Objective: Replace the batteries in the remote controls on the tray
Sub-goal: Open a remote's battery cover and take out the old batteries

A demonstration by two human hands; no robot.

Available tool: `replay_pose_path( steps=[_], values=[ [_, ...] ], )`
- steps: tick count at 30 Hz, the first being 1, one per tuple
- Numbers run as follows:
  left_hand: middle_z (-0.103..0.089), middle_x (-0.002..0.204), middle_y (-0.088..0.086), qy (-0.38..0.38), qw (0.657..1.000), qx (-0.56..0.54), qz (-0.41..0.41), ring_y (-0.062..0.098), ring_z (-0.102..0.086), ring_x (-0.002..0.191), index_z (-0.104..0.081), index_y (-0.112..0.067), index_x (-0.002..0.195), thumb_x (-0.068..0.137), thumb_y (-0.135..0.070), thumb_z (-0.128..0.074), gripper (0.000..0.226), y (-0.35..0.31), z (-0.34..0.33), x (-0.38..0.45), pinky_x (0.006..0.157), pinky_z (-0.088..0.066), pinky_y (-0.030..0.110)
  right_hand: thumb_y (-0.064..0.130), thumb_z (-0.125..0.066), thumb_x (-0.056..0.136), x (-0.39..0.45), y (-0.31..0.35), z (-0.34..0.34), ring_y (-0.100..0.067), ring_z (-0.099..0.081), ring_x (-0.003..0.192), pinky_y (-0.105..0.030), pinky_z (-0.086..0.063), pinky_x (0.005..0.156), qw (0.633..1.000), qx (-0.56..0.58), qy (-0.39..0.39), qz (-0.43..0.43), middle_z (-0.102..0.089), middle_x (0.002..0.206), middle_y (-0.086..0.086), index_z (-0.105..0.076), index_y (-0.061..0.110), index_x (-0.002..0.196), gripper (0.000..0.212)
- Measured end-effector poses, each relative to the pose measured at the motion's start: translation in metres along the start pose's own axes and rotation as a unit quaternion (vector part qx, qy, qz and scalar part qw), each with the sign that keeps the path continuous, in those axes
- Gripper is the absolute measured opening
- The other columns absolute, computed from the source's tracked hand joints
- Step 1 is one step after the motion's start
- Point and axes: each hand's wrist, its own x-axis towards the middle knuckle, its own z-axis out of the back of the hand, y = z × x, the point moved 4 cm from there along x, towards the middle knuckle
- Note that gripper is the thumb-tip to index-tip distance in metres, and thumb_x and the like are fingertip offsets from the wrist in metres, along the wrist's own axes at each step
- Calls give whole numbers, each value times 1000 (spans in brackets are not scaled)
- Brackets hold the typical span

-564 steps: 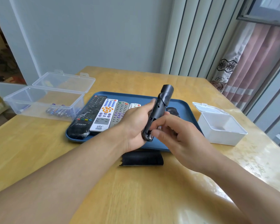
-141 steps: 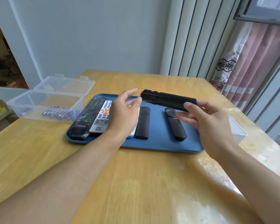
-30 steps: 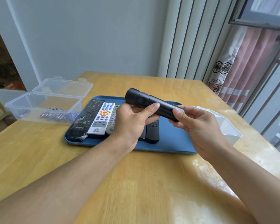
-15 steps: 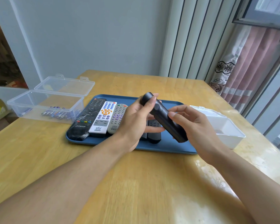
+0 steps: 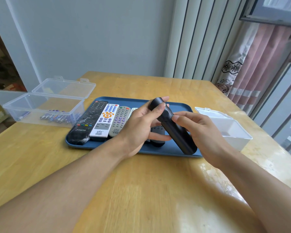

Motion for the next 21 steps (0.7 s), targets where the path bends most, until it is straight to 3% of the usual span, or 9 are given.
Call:
replay_pose_path(
  steps=[8,13,17,21],
  values=[
    [-70,124,1,8,1000,6,-14,34,-67,114,-64,-27,130,88,-38,-62,43,2,-4,-1,73,-61,46,29,-59,95,2,-6,0,-12,-61,72,-33,-43,73,999,9,-31,-13,-74,83,0,-76,28,89,18],
    [-75,104,-7,-7,1000,15,-25,18,-70,103,-65,-25,127,99,-28,-58,28,6,-7,-1,73,-62,42,32,-53,89,1,-7,-2,-10,-51,62,-28,-38,61,998,-29,-62,0,-72,81,-5,-73,23,88,22],
    [-72,107,2,-53,998,5,-22,22,-71,103,-67,-20,121,101,-28,-58,23,7,-5,0,72,-63,44,34,-53,98,3,-9,-2,-6,-54,61,-19,-39,58,995,-50,-87,27,-73,80,5,-76,29,90,24],
    [-72,106,8,-87,995,-36,-18,27,-73,100,-67,-17,112,101,-31,-58,20,3,-1,1,76,-62,49,47,-63,93,7,-11,6,-5,-54,58,-16,-39,54,983,-96,-134,80,-68,84,11,-72,36,95,15]
  ],
)
